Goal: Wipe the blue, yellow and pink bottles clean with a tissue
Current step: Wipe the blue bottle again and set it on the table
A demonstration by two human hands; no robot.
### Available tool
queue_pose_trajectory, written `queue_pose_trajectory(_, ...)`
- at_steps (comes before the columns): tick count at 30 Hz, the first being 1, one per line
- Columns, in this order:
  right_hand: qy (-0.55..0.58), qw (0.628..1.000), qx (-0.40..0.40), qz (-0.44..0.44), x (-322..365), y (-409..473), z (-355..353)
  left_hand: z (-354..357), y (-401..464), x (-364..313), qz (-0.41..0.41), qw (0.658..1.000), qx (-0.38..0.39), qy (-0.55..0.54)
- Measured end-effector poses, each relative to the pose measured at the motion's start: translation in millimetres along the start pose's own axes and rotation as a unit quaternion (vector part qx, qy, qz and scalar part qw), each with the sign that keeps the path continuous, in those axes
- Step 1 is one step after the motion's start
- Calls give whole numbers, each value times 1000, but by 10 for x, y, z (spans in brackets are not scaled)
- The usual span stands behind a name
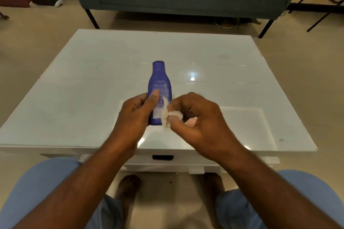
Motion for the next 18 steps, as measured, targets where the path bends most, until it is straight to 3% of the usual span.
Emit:
queue_pose_trajectory(6, -56, 990, -118, 55, -70, 206, -274, 30, -39, 5, -2, 995, 71, 63)
queue_pose_trajectory(9, -91, 974, -161, 133, -149, 265, -606, -136, 136, 46, -22, 991, 20, 134)
queue_pose_trajectory(11, -129, 959, -182, 174, -160, 247, -796, -254, 287, 140, -16, 970, -30, 242)
queue_pose_trajectory(14, -225, 935, -165, 218, -196, 182, -1003, -332, 440, 335, -43, 931, -56, 358)
queue_pose_trajectory(18, -303, 889, -101, 329, -292, 121, -1161, -380, 544, 543, -92, 898, -54, 428)
Point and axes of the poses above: each hand's wrist, its own y-axis towards the middle knuckle, its own z-axis out of the palm, x = y × z, the point moved 1 cm from there along y, towards the middle knuckle, and after that the axes turned 15 degrees about y, right-handed, at the moved point
